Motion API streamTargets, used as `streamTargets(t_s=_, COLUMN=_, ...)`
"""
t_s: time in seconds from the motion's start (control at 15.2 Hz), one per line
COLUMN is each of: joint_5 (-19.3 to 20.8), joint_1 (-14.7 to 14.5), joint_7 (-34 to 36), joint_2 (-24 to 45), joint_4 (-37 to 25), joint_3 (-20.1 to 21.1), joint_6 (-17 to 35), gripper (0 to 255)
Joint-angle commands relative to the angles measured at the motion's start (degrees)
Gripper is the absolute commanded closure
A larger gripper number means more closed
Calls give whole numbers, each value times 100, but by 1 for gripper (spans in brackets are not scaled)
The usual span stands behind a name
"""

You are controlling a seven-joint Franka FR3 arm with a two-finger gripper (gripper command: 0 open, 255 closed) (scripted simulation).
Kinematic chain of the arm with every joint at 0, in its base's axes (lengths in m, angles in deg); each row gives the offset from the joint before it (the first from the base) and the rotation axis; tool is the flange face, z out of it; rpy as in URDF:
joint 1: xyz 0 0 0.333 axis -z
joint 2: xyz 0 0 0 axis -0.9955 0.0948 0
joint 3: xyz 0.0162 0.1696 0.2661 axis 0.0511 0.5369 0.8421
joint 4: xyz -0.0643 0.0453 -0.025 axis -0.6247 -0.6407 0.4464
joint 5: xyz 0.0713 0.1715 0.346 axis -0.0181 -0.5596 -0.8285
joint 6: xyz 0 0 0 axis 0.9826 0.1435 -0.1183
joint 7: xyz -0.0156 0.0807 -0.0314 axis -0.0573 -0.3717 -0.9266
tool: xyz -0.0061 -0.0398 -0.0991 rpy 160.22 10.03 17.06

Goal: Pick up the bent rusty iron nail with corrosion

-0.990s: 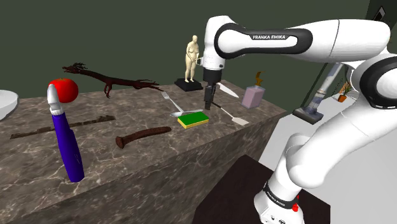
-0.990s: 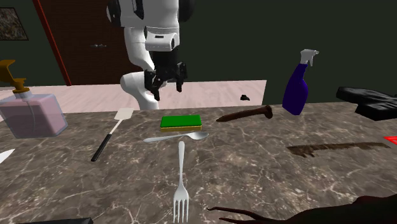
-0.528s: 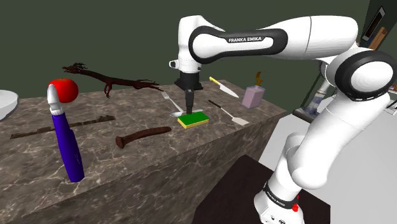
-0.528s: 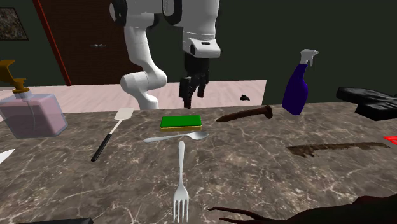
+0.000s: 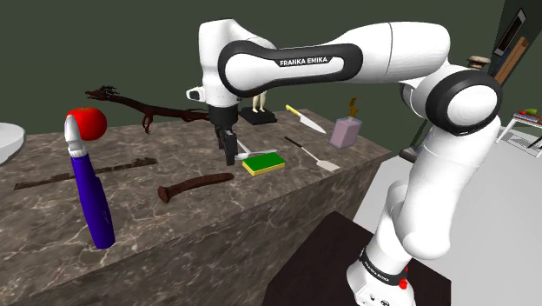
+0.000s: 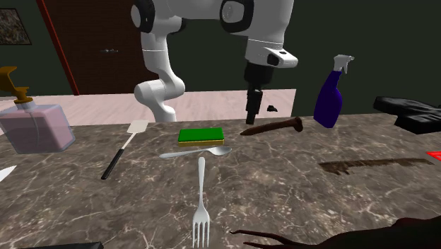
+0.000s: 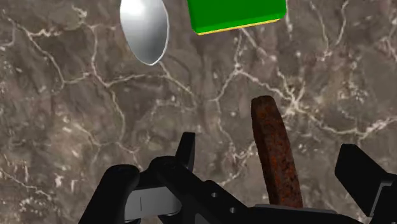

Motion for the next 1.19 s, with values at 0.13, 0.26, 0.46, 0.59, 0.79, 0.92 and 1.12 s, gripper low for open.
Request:
streamTargets(t_s=0.13, joint_5=211, joint_1=-281, joint_7=-429, joint_2=466, joint_4=-482, joint_3=274, joint_6=10, gripper=0)
streamTargets(t_s=0.26, joint_5=328, joint_1=-426, joint_7=-634, joint_2=683, joint_4=-700, joint_3=409, joint_6=19, gripper=0)
streamTargets(t_s=0.46, joint_5=370, joint_1=-469, joint_7=-683, joint_2=753, joint_4=-617, joint_3=447, joint_6=173, gripper=0)
streamTargets(t_s=0.59, joint_5=376, joint_1=-466, joint_7=-668, joint_2=766, joint_4=-480, joint_3=445, joint_6=322, gripper=0)
streamTargets(t_s=0.79, joint_5=388, joint_1=-463, joint_7=-645, joint_2=794, joint_4=-285, joint_3=442, joint_6=543, gripper=0)
streamTargets(t_s=0.92, joint_5=390, joint_1=-463, joint_7=-640, joint_2=800, joint_4=-249, joint_3=441, joint_6=585, gripper=0)
streamTargets(t_s=1.12, joint_5=391, joint_1=-455, joint_7=-650, joint_2=795, joint_4=-230, joint_3=436, joint_6=599, gripper=255)
